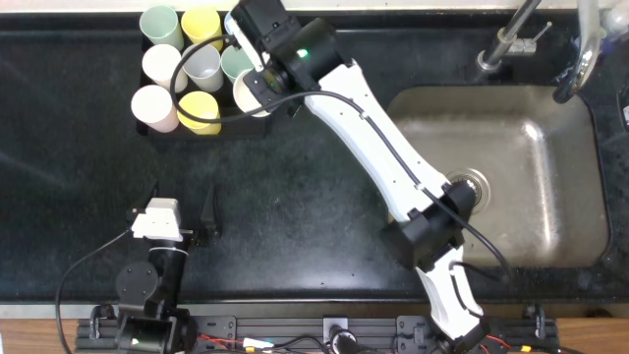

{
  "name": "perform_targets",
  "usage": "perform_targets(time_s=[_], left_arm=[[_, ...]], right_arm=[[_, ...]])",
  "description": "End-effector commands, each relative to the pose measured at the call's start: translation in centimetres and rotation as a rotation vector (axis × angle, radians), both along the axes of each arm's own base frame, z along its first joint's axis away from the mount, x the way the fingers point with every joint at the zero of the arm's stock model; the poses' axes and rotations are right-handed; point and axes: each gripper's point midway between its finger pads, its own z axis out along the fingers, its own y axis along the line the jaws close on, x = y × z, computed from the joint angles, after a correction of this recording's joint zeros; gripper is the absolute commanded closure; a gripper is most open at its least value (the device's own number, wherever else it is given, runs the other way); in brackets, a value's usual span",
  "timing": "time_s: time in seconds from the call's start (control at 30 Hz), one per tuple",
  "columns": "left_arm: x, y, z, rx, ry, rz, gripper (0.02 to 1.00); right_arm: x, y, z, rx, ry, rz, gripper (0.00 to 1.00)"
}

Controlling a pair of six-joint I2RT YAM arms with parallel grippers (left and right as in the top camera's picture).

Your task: Store Cups

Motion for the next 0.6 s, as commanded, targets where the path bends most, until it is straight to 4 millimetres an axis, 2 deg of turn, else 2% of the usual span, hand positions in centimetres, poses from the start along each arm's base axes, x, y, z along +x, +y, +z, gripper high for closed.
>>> perform_targets(time_s=[0.03,0.37,0.6], left_arm=[[0.0,-0.1,0.0,0.020,-0.007,-0.009,0.018],[0.0,-0.1,0.0,0.020,-0.007,-0.009,0.018],[0.0,-0.1,0.0,0.020,-0.007,-0.009,0.018]], right_arm=[[0.6,-0.1,2.4,0.049,-0.045,-0.028,0.958],[-0.8,2.5,2.6,0.174,0.028,0.039,0.958],[-0.5,3.2,-0.8,0.130,0.077,0.040,0.958]])
